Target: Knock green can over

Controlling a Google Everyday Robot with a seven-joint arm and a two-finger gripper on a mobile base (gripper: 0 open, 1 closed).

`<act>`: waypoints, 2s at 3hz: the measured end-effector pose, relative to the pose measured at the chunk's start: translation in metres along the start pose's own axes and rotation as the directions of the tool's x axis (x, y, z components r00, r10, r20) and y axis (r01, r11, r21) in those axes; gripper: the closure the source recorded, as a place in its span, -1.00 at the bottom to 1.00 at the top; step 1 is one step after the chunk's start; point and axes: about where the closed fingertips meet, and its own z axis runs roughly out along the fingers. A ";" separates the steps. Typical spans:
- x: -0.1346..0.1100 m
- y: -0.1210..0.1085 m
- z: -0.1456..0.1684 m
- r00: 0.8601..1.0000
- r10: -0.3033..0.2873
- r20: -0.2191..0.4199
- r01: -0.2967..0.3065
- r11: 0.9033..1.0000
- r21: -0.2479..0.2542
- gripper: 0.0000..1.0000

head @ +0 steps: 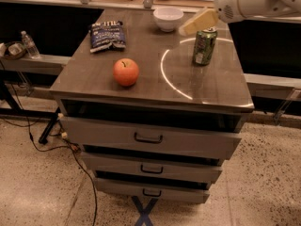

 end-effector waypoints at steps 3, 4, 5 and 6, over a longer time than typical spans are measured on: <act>0.098 -0.033 -0.003 0.988 0.058 -0.143 -0.054 0.998 0.025 -1.00; 0.101 -0.017 0.017 0.986 0.052 -0.157 -0.056 0.998 -0.022 -1.00; 0.071 0.027 0.055 0.992 0.008 -0.127 -0.024 0.992 -0.125 -1.00; 0.026 0.086 0.087 0.997 -0.042 -0.072 0.023 0.970 -0.243 -1.00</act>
Offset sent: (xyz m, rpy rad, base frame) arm 0.0138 -0.1001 -0.0698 -0.0734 0.1072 -0.1264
